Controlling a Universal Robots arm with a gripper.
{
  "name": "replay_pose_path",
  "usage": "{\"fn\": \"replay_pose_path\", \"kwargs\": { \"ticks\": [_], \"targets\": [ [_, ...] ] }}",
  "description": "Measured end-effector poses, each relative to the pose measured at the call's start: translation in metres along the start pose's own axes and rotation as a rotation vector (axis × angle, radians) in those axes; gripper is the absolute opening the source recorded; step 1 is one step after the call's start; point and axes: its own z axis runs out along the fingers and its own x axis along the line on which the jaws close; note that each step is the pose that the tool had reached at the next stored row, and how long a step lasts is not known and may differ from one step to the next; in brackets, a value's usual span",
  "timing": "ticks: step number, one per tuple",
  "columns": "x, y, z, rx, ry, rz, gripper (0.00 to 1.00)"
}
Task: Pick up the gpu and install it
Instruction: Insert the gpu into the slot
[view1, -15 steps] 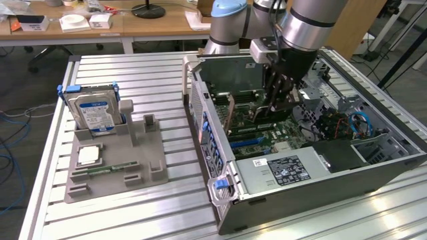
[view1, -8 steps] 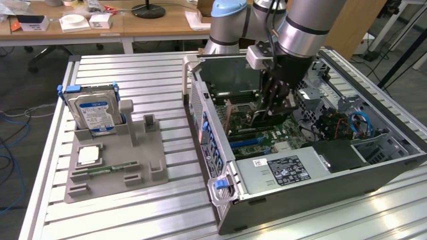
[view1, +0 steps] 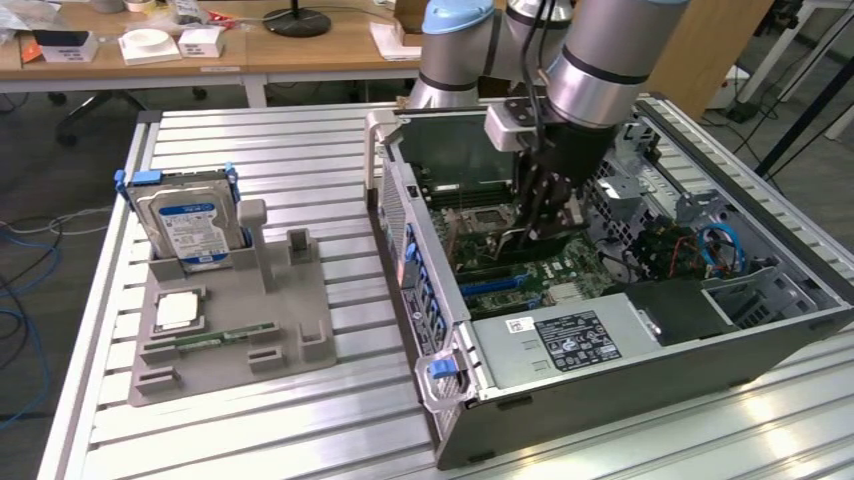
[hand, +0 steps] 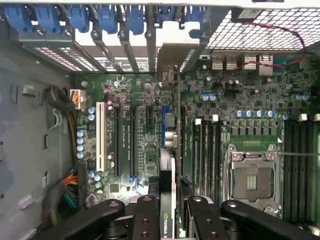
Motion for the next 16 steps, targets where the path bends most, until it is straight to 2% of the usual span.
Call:
{"fn": "replay_pose_path", "kwargs": {
  "ticks": [8,16],
  "targets": [
    [0.001,0.0069,0.0121,0.0,0.0001,0.0,0.27],
    [0.004,0.0074,0.0133,0.0001,0.0004,0.0,0.27]
  ]
}}
